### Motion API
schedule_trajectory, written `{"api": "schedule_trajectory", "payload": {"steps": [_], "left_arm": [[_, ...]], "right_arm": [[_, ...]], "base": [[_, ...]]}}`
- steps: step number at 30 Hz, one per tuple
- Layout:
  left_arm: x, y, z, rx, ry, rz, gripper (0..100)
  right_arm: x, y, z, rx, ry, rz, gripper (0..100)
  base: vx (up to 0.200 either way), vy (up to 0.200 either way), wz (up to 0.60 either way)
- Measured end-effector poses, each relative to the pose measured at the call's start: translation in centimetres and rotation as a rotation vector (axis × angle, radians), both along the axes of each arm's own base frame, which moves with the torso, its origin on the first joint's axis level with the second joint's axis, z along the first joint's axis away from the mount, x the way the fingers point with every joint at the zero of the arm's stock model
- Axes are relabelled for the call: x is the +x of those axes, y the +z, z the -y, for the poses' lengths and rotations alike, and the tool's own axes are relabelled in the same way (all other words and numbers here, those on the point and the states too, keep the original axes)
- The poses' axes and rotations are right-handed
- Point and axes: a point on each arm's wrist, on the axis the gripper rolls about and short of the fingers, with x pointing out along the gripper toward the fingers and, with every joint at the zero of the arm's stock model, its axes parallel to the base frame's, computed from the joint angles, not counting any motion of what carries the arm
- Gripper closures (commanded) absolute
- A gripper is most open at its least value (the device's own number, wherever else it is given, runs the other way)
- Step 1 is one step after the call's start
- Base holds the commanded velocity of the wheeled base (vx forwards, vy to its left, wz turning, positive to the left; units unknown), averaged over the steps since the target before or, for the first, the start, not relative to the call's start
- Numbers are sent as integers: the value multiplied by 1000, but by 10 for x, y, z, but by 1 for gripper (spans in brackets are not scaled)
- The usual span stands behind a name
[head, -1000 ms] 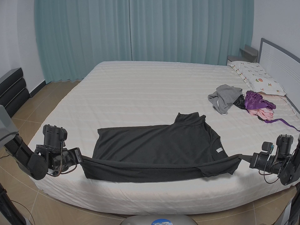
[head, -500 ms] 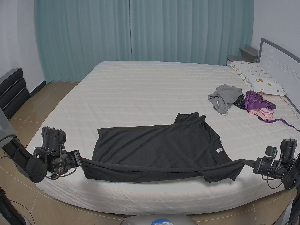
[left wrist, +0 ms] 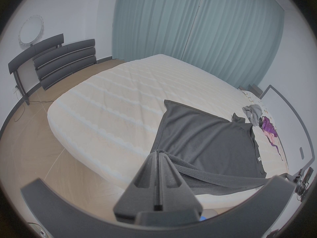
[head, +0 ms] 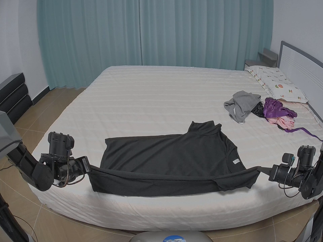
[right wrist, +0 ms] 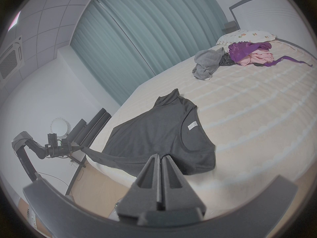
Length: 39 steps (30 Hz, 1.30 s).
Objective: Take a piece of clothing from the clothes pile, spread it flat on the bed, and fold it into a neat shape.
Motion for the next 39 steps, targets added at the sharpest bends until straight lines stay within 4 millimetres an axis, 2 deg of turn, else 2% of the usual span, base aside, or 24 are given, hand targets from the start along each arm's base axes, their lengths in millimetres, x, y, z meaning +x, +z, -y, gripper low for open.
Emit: {"api": "schedule_trajectory", "payload": {"steps": [12,31,39], "left_arm": [[24,-17,4,-4,4,-26,100],[44,-32,6,-13,20,-39,100],[54,-36,1,-18,43,-39,100]], "right_arm": [[25,-14,3,10,-9,-8,100],[59,-36,1,29,3,-22,100],[69,-43,-1,33,-8,-26,100]], "base": [[0,0,0],[0,0,0],[0,0,0]]}}
